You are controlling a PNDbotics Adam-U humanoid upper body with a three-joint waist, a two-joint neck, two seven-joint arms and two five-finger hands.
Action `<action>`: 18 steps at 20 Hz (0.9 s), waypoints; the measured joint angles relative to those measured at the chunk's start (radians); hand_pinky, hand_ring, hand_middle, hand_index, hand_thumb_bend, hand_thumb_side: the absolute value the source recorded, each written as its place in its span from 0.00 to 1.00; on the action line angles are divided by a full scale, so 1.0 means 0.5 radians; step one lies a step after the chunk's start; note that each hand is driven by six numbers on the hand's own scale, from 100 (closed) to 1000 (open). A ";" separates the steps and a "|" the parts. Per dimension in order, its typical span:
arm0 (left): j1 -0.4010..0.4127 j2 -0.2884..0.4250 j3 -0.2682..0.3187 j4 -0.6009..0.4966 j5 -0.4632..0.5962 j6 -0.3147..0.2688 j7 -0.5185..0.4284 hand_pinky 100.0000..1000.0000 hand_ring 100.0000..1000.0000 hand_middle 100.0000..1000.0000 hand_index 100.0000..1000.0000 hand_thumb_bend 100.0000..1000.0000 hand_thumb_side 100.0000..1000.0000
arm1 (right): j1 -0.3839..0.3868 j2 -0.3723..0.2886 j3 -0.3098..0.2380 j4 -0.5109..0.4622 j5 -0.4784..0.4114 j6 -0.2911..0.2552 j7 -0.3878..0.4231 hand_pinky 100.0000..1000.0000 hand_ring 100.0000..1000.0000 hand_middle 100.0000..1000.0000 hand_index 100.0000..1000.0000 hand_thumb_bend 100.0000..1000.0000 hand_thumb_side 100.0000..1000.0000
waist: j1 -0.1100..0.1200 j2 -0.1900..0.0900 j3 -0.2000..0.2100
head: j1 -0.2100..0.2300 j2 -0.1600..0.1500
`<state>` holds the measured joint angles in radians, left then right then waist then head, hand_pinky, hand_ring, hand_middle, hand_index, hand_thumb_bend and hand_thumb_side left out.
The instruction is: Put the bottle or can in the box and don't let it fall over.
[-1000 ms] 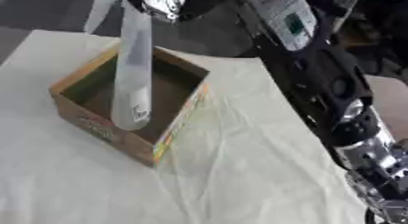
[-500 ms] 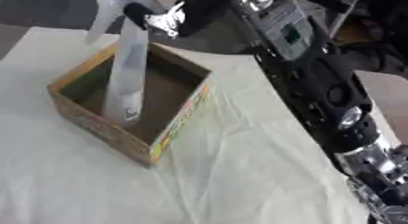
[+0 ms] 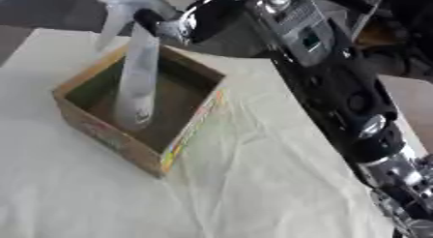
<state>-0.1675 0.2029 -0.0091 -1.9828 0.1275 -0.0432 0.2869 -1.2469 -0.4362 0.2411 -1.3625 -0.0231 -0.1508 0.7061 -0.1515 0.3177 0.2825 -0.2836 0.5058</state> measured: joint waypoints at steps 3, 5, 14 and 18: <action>-0.001 0.000 0.000 0.000 0.000 0.000 0.000 0.79 0.39 0.58 0.68 0.07 0.78 | -0.002 0.000 -0.008 0.024 0.055 -0.033 0.020 0.92 0.71 0.77 0.79 0.00 0.23 | 0.000 0.000 -0.006 | 0.000 0.000; -0.001 0.000 0.000 0.000 0.000 0.002 -0.003 0.79 0.39 0.58 0.68 0.07 0.79 | -0.004 0.000 -0.019 0.046 0.078 -0.052 0.024 0.92 0.71 0.77 0.79 0.00 0.24 | 0.000 0.000 -0.006 | 0.001 0.000; -0.001 0.000 0.000 0.000 0.000 0.004 -0.004 0.79 0.39 0.59 0.68 0.07 0.79 | -0.007 0.001 -0.050 0.105 0.087 -0.078 0.019 0.92 0.71 0.77 0.79 0.00 0.28 | 0.000 0.000 -0.007 | 0.005 -0.013; -0.001 0.000 0.000 0.000 0.000 0.004 -0.004 0.79 0.39 0.59 0.68 0.07 0.78 | -0.010 0.001 -0.062 0.105 0.068 -0.070 0.006 0.92 0.70 0.76 0.79 0.00 0.29 | 0.002 0.000 -0.007 | 0.017 -0.013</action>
<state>-0.1679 0.2029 -0.0091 -1.9828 0.1275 -0.0411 0.2847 -1.2520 -0.4358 0.2100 -1.3099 0.0110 -0.1860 0.7092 -0.1507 0.3175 0.2791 -0.2752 0.4991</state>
